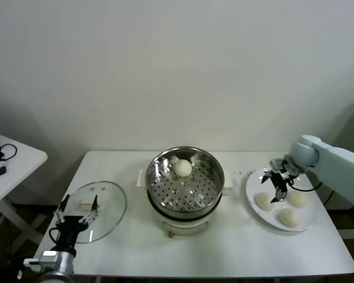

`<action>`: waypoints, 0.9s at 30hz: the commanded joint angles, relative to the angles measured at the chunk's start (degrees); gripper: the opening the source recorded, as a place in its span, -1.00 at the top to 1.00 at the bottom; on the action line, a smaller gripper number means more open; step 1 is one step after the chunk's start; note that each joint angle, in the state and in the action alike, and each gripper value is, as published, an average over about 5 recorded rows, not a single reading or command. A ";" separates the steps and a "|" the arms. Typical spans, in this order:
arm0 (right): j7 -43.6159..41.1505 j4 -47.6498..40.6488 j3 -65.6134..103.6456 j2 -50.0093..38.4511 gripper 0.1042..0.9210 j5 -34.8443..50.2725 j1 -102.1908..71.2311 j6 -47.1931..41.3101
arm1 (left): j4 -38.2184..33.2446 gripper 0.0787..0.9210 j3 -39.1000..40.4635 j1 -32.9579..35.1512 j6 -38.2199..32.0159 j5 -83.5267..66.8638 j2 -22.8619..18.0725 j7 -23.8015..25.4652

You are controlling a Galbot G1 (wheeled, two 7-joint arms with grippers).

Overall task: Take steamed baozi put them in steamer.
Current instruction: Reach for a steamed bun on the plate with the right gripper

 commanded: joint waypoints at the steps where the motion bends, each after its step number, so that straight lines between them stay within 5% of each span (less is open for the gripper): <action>1: 0.49 -5.66 4.83 1.81 -0.76 -2.68 -6.61 -0.26 | 0.11 -0.77 0.14 0.02 -0.07 0.03 0.00 0.13; 27: 0.50 -7.89 6.77 4.03 -0.66 -1.91 -7.11 -0.43 | 0.45 -0.77 0.37 0.10 0.01 0.26 -0.12 0.04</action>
